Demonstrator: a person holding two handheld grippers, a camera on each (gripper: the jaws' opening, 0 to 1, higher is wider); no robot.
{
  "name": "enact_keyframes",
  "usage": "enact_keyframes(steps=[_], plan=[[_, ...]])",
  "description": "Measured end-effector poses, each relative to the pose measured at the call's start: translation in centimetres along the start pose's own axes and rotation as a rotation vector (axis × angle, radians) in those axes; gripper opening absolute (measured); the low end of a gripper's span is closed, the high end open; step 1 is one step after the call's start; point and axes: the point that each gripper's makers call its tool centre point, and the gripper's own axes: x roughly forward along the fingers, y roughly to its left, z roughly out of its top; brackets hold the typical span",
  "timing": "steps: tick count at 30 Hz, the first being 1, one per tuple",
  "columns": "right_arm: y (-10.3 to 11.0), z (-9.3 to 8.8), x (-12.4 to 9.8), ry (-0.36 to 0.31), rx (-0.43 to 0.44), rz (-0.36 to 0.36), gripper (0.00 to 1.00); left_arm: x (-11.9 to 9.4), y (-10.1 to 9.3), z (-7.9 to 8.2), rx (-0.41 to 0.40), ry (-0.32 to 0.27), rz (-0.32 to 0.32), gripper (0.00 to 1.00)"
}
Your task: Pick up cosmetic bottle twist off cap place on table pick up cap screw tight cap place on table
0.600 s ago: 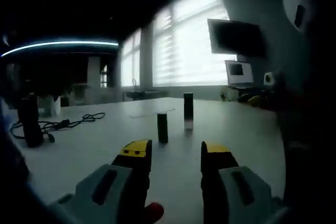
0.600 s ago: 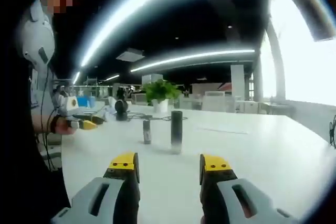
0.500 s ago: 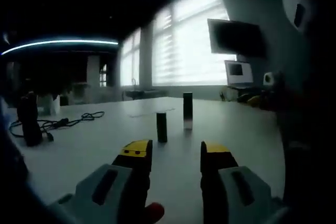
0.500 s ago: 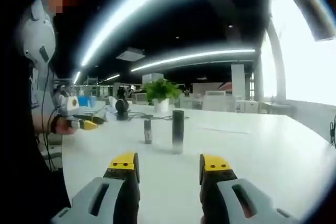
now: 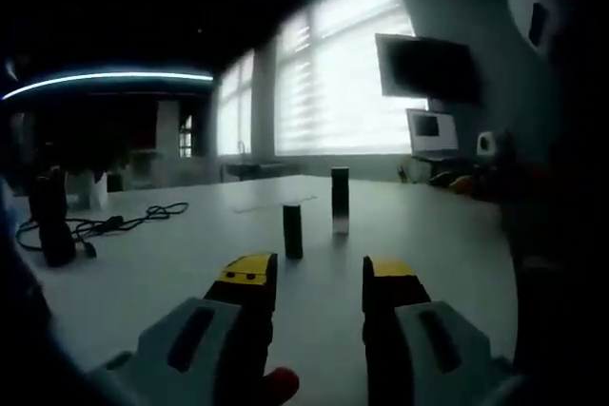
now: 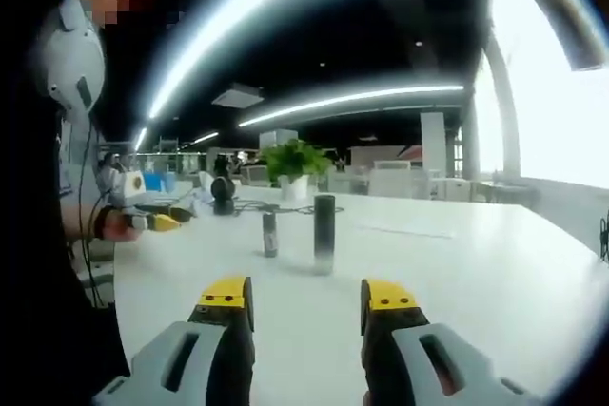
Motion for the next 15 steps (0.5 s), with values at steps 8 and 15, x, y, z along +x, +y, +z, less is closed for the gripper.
enact_keyframes(steps=[8,15], plan=[[0.19,0.1,0.2,-0.002,-0.003,0.004,0.39,-0.05,-0.05,-0.01,-0.007,0.003,0.009,0.27],[0.19,-0.22,0.1,0.003,-0.003,0.001,0.39,-0.17,0.02,-0.21,-0.01,0.004,0.014,0.27]])
